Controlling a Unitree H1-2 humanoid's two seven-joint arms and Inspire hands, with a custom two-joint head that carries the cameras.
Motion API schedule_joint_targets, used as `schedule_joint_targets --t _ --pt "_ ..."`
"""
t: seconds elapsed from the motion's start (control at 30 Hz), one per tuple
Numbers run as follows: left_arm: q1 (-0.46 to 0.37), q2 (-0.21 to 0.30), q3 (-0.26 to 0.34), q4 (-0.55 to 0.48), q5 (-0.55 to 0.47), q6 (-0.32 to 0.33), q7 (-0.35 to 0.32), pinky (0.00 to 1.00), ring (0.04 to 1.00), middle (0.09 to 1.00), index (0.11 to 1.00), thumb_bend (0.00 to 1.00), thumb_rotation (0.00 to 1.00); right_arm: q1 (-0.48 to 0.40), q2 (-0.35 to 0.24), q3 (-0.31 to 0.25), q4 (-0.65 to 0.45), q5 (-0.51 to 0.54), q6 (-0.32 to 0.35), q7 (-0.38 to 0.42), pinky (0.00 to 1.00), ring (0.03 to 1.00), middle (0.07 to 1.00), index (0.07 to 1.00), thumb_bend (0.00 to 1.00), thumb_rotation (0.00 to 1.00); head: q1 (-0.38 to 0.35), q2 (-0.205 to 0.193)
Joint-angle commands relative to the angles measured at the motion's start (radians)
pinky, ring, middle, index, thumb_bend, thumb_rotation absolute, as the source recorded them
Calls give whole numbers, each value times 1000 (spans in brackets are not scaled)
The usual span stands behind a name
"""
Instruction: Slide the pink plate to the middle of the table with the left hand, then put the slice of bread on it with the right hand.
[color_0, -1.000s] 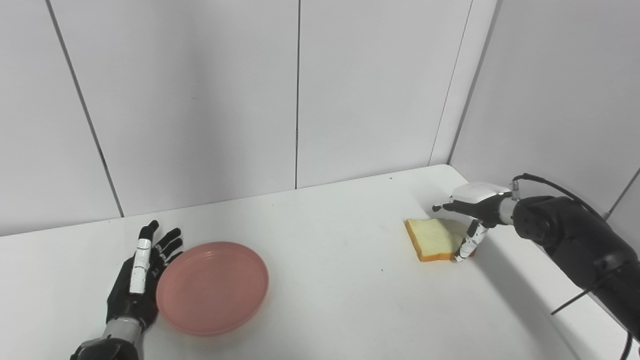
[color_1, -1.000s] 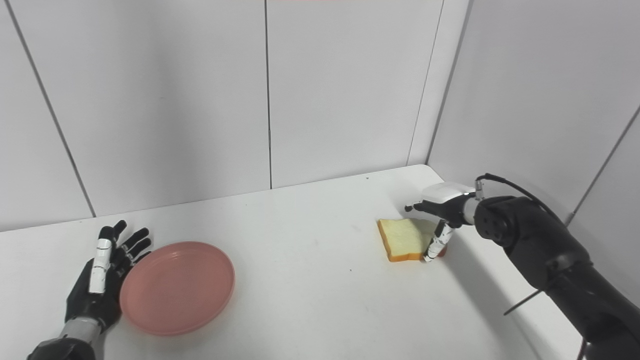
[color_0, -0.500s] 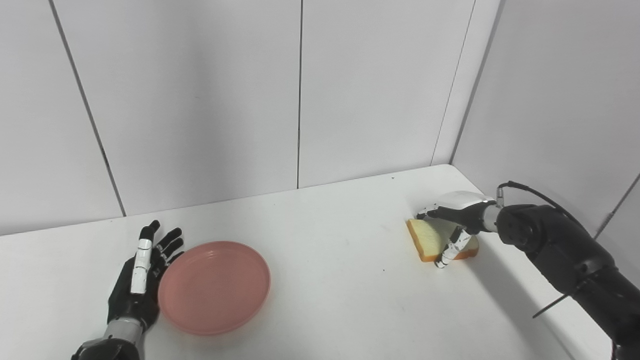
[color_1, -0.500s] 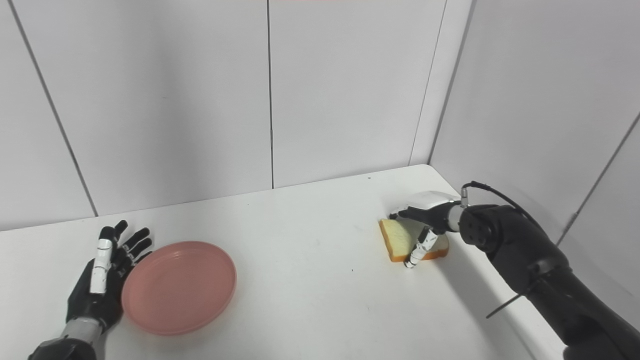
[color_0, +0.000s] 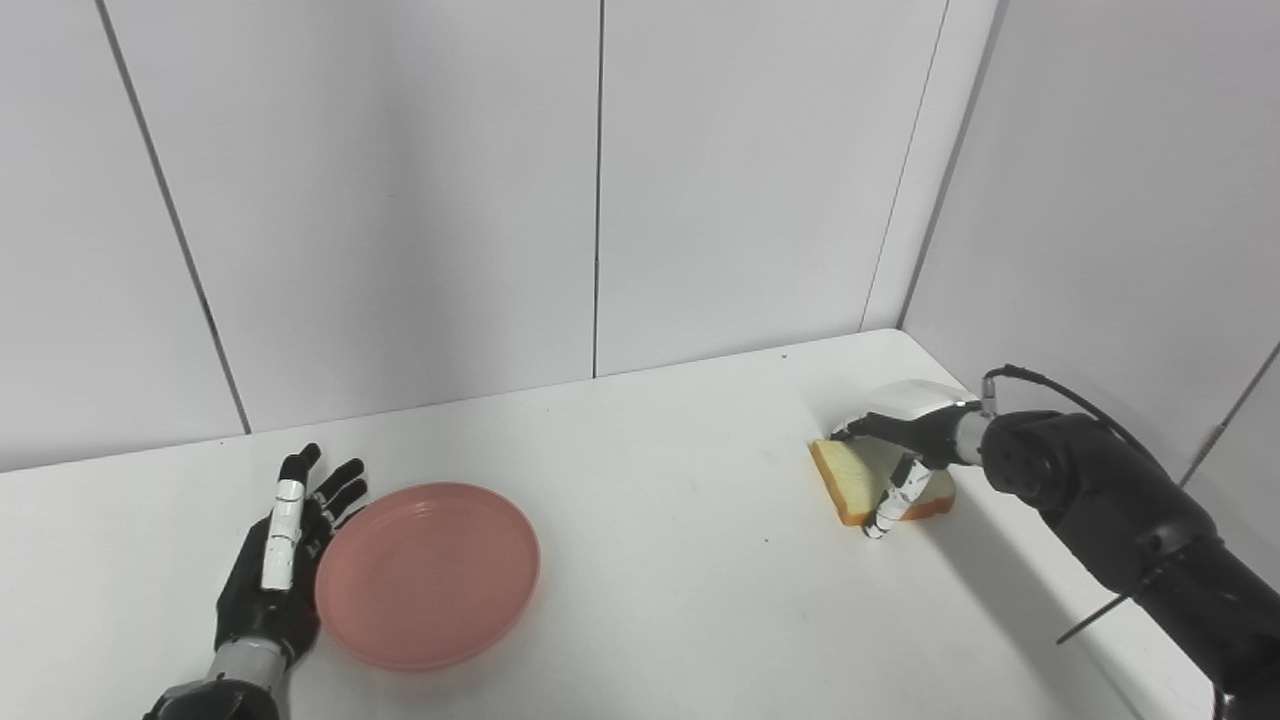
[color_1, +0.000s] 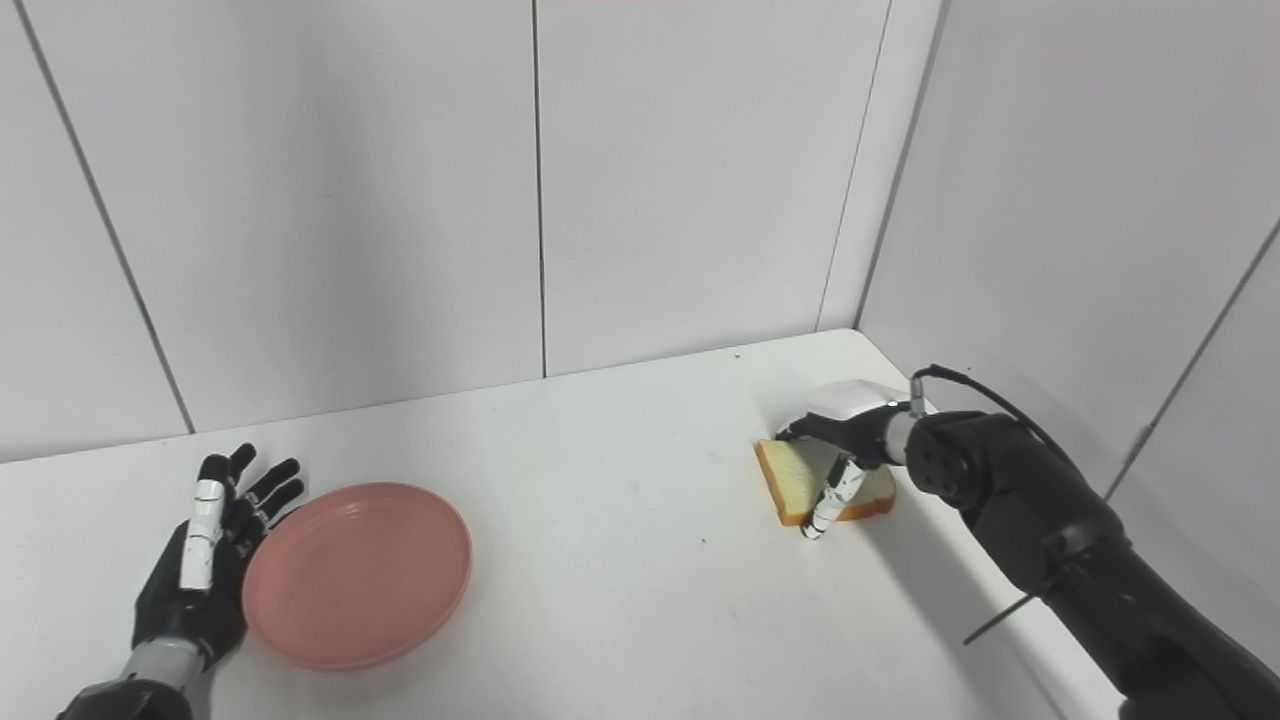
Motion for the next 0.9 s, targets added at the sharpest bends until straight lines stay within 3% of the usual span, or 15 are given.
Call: schedule_joint_targets --t 0.0,0.23,0.4,0.47,0.77,0.87 --pt "-7 1 -6 -11 -3 8 1 859 899 870 971 853 884 -23 -22 13 7 -23 18 13 555 592 648 723 919 192 0 1" --pt "-7 -2 -6 -8 -4 12 3 851 896 868 970 861 879 -19 -38 28 4 -41 -17 -17 443 498 574 644 785 194 -1 2" --pt "-4 -5 -7 -16 -4 15 3 856 898 870 972 852 884 -10 -45 33 -17 -45 -11 -19 463 518 588 648 761 207 -1 4" --pt "-3 -5 -8 -16 -2 15 4 861 900 871 971 853 884 -7 -43 31 -32 -44 10 -7 479 534 605 687 765 230 -1 5" --pt "-3 -10 -4 -11 -5 14 8 863 896 863 963 865 875 -18 -46 11 -89 -11 4 19 400 457 540 637 825 207 2 6" --pt "-4 -10 -5 -7 -1 9 8 857 893 860 965 870 875 -27 -51 1 -131 4 7 49 409 465 542 674 824 213 3 6"
